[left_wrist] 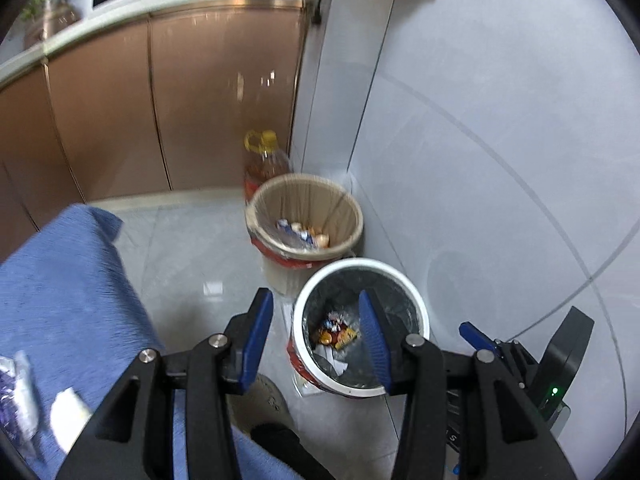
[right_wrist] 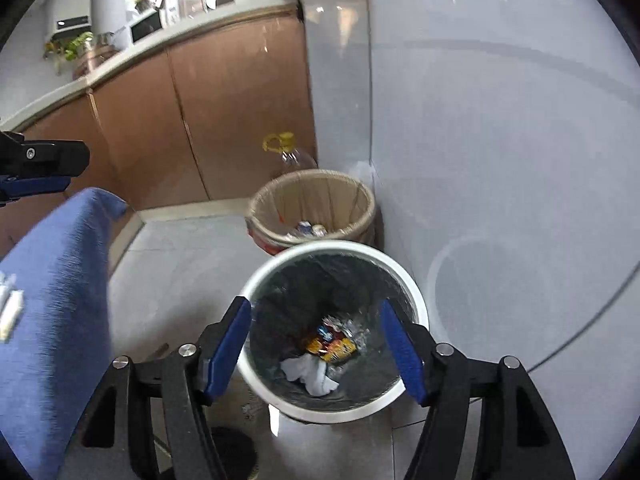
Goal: Collect trash
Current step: 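Move both open tools back over the table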
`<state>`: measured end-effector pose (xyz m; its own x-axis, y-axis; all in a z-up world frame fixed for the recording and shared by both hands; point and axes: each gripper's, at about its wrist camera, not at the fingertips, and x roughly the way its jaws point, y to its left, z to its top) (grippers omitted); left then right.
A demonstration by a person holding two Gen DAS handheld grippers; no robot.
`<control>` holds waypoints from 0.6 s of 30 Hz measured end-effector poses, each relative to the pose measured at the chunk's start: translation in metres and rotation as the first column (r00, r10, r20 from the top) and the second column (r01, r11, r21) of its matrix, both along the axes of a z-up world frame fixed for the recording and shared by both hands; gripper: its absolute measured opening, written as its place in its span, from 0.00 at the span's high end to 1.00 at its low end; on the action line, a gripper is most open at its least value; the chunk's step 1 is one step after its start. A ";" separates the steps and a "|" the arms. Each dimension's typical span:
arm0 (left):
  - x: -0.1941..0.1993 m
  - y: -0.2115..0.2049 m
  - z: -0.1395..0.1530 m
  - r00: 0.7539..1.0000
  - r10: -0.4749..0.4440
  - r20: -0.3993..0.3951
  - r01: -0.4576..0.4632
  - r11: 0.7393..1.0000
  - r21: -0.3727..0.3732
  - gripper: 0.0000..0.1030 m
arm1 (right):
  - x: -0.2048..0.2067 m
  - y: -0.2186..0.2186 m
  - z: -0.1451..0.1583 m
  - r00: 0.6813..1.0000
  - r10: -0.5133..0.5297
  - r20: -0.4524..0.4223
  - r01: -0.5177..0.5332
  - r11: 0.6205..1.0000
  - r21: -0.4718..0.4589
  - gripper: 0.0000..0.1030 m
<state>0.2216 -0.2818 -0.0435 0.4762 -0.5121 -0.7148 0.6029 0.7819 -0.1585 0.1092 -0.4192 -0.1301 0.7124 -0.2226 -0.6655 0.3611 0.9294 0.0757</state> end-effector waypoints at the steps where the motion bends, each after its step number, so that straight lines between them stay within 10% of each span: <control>1: -0.007 0.008 0.008 1.000 -0.001 0.017 0.001 1.000 -0.012 0.58 | -0.003 0.006 0.008 1.000 0.012 0.011 -0.012 1.000 -0.007 0.36; 18: -0.079 0.178 0.093 0.971 0.179 0.159 -0.161 0.980 -0.121 0.44 | -0.041 0.102 0.114 0.963 0.201 0.178 -0.178 0.975 -0.134 0.34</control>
